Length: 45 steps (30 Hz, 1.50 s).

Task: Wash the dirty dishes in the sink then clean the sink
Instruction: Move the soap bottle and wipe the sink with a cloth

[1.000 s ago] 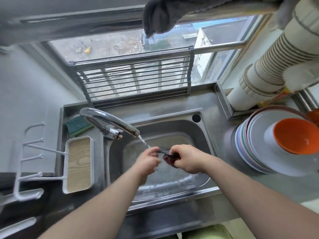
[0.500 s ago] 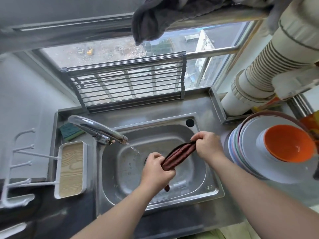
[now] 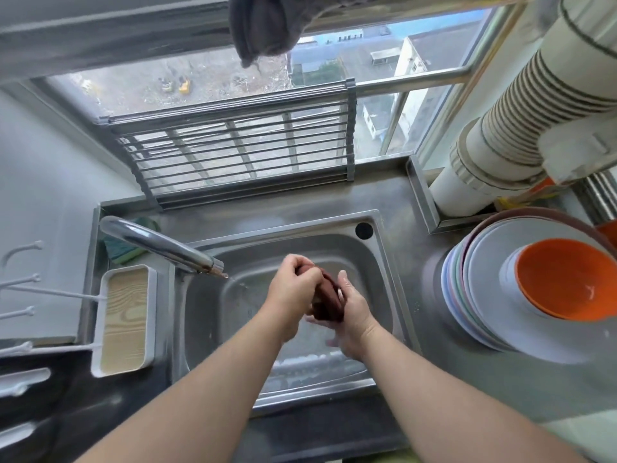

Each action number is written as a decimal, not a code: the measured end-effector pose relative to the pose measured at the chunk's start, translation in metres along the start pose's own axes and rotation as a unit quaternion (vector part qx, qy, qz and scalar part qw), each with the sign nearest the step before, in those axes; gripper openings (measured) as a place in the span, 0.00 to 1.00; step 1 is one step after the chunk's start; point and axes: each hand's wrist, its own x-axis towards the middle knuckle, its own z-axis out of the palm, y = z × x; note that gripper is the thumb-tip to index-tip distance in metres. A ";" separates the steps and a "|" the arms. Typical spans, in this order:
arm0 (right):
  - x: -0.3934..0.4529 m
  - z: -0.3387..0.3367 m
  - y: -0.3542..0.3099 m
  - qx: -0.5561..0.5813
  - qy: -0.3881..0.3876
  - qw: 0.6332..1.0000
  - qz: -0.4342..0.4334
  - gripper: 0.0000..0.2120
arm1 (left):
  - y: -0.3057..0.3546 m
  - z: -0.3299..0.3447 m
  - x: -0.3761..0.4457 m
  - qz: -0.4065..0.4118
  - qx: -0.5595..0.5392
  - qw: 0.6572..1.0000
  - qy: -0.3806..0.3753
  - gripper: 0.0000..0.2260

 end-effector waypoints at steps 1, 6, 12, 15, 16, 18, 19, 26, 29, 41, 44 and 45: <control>-0.001 0.002 0.005 0.037 -0.001 0.999 0.022 0.41 | 0.002 0.001 0.003 -0.001 0.008 1.000 0.003 0.08; -0.013 0.004 0.004 0.192 -0.116 0.970 0.092 0.47 | -0.023 0.002 -0.004 0.221 0.275 0.936 0.009 0.13; -0.013 -0.021 -0.017 0.103 -0.169 0.972 0.127 0.28 | -0.041 -0.012 -0.013 0.330 0.373 0.866 -0.039 0.08; -0.011 -0.031 -0.027 0.078 -0.190 0.972 0.115 0.24 | -0.039 -0.022 -0.013 0.362 0.479 0.794 -0.098 0.14; -0.010 -0.035 -0.029 0.038 -0.180 0.977 0.106 0.24 | -0.038 -0.026 -0.013 0.367 0.490 0.781 -0.124 0.15; -0.006 -0.041 -0.036 -0.057 -0.151 0.982 0.097 0.20 | -0.040 -0.034 -0.014 0.412 0.453 0.778 -0.140 0.14; -0.004 -0.044 -0.039 -0.094 -0.135 0.981 0.101 0.16 | -0.044 -0.037 -0.014 0.443 0.426 0.780 -0.118 0.13; -0.006 -0.027 -0.054 -0.358 -0.273 0.875 0.178 0.15 | -0.048 -0.021 -0.005 0.461 0.506 0.711 -0.162 0.35; -0.005 -0.010 -0.054 -0.492 -0.248 0.817 0.167 0.18 | -0.046 -0.003 -0.001 0.349 0.550 0.746 -0.140 0.25; 0.005 -0.015 0.004 -0.867 -0.050 0.493 -0.056 0.04 | -0.095 0.030 -0.011 0.055 0.613 0.782 -0.100 0.11; 0.007 -0.015 0.011 -0.895 -0.026 0.411 -0.169 0.10 | -0.095 0.027 -0.004 -0.003 0.595 0.797 -0.104 0.14; 0.008 -0.013 0.011 -0.899 -0.024 0.389 -0.201 0.11 | -0.094 0.025 -0.001 -0.024 0.583 0.803 -0.118 0.14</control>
